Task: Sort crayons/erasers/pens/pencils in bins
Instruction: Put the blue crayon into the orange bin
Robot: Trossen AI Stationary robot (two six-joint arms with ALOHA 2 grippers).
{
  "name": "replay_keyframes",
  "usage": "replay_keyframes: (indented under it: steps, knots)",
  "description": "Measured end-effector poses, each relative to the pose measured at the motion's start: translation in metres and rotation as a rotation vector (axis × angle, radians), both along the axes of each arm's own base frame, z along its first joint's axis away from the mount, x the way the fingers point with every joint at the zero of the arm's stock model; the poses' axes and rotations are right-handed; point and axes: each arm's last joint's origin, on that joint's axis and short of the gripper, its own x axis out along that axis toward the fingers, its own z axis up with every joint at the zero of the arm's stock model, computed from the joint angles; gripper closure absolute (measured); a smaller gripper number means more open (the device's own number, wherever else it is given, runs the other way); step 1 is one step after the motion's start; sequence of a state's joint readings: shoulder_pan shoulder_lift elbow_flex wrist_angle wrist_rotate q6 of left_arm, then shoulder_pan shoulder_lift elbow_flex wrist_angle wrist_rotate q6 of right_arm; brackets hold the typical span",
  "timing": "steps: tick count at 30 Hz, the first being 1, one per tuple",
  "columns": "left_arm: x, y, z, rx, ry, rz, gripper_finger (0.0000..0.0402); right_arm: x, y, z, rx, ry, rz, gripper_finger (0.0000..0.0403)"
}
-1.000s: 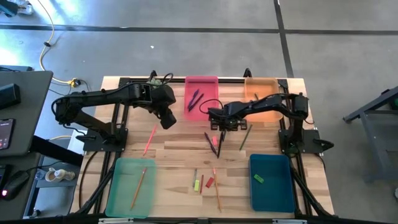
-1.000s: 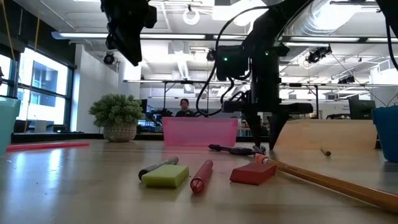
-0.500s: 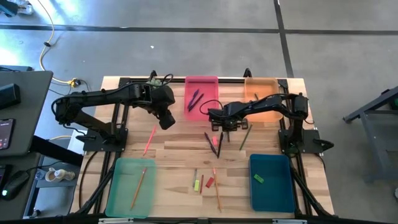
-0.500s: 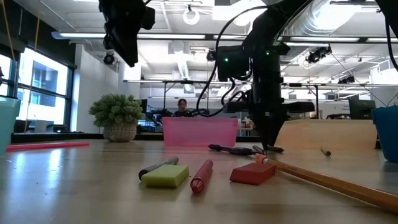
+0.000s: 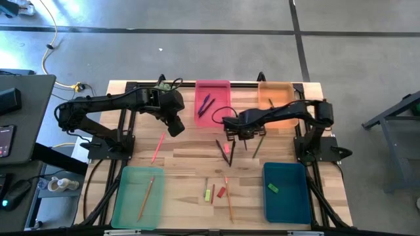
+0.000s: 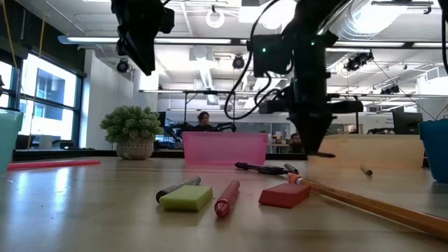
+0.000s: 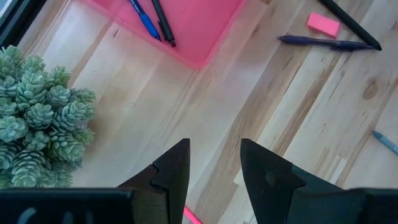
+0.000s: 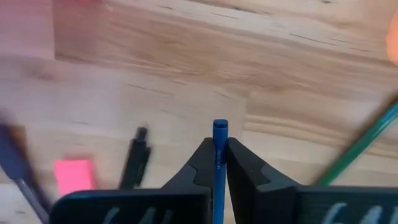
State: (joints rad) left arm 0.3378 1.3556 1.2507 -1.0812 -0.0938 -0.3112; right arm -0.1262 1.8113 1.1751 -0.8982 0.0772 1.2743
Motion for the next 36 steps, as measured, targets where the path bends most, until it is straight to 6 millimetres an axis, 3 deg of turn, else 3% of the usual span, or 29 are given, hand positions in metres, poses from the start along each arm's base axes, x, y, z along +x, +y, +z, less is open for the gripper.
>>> replay_keyframes:
  steps: [8,14,20,29,36]
  knots:
    - [0.001,0.001,0.001,0.009,-0.013,0.003,0.0273,-0.018,0.001,0.053,-0.162,-0.136,-0.008,0.0396]
    - [0.003,0.001,0.001,0.003,-0.04,0.039,0.0273,-0.051,-0.008,0.098,-0.346,-0.19,-0.024,0.0396]
    - [0.003,0.001,0.001,-0.018,-0.054,0.099,0.0273,-0.088,-0.025,0.127,-0.51,-0.127,-0.007,0.0396]
    - [0.003,0.001,0.001,-0.071,-0.086,0.243,0.0273,-0.12,-0.065,0.134,-0.534,0.048,0.088,0.0396]
    - [-0.001,0.0,-0.014,-0.134,-0.061,0.379,0.0273,-0.141,-0.095,0.095,-0.402,0.104,0.124,0.0396]
